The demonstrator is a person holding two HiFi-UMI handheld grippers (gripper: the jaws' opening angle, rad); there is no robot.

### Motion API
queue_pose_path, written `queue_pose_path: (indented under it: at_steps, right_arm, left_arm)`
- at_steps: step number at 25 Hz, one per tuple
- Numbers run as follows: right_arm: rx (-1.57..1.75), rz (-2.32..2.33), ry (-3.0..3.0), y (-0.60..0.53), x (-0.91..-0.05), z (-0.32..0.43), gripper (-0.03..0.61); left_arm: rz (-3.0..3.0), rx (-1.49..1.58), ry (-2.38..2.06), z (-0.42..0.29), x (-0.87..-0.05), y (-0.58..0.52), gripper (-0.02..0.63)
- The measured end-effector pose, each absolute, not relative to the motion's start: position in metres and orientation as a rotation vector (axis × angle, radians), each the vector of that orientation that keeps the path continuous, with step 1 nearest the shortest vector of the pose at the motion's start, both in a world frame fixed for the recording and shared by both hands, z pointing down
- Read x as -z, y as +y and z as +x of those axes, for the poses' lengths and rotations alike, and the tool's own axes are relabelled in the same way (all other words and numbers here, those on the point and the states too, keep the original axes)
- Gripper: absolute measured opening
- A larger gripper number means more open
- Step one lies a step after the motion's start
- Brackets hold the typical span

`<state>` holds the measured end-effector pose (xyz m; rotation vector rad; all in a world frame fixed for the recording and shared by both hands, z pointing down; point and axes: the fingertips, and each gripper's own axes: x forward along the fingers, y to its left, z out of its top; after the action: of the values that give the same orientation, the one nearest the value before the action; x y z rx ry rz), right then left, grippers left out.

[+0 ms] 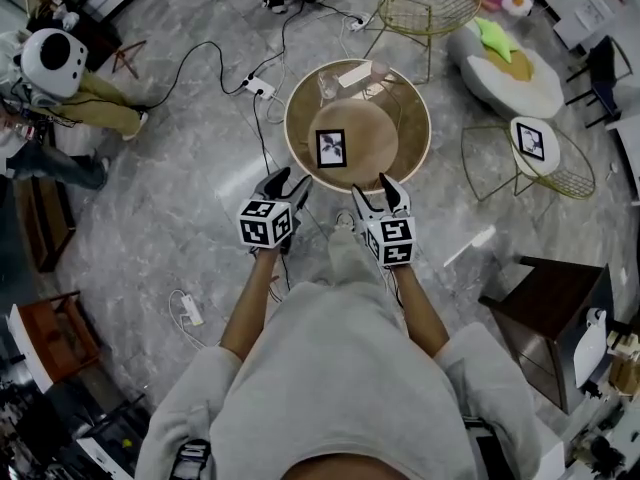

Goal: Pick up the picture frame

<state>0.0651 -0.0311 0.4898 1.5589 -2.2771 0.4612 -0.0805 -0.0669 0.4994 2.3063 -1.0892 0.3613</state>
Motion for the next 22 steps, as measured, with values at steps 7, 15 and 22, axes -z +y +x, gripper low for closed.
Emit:
queue_pose_path:
  at_steps: [7,15,22]
  right_arm:
    - [-0.499,1.495,-2.291,-0.079,-0.499,0.075,0.256]
    - [-0.531,1.408,-2.307,-0.12,-0.51,0.086,0.256]
    - [-0.553,1.371,-2.311,-0.136,-0.521,0.086,0.255]
  left_arm:
    - [2.255,-0.384,-1.119,-0.069,-0.508,-0.11,0.23]
    - [2.203,-0.388,-1.166,-0.056,-0.514,-0.149,0.23]
    - [2.18,-0.41,-1.18,-0.056,-0.522,-0.16,0.23]
